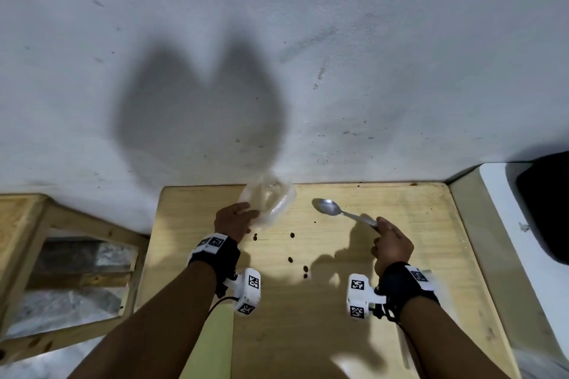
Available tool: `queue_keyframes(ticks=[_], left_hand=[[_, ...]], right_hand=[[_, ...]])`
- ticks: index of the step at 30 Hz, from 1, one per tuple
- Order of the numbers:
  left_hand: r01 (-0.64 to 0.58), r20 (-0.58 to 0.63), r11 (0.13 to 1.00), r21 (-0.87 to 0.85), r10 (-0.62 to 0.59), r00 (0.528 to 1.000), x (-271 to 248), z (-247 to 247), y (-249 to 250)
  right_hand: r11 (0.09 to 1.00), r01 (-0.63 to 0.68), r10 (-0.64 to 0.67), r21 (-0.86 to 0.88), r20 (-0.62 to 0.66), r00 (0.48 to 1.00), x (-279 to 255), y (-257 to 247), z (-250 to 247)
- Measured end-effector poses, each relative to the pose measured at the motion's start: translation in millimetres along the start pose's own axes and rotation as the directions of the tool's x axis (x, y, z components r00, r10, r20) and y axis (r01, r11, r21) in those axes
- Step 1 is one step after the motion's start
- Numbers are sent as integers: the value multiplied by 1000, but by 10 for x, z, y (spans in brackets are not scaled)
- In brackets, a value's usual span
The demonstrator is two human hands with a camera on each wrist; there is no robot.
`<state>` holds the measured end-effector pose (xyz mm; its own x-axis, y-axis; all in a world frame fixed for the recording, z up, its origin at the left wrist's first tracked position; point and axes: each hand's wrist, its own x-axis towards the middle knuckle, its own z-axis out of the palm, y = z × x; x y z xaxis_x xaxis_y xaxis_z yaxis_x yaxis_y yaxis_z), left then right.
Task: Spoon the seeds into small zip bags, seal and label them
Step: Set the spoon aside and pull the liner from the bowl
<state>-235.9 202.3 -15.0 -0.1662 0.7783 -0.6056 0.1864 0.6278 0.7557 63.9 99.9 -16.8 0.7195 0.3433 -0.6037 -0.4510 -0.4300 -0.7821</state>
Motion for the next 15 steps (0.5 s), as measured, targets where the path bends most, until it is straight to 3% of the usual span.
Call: queue_keyframes(ticks=[3, 9, 15], left_hand=[[19, -16, 998, -58, -20, 1000, -85, -55, 0], [7, -40, 999, 41, -6, 999, -147, -147, -69], [13, -126, 997, 71, -4, 992, -166, -188, -64]], right_hand=[[999, -47, 46, -26, -35, 998, 43, 160, -38], [983, -121, 118, -141, -29, 993, 148, 380, -21], [978, -84, 90, -191, 22, 996, 171, 467, -57]])
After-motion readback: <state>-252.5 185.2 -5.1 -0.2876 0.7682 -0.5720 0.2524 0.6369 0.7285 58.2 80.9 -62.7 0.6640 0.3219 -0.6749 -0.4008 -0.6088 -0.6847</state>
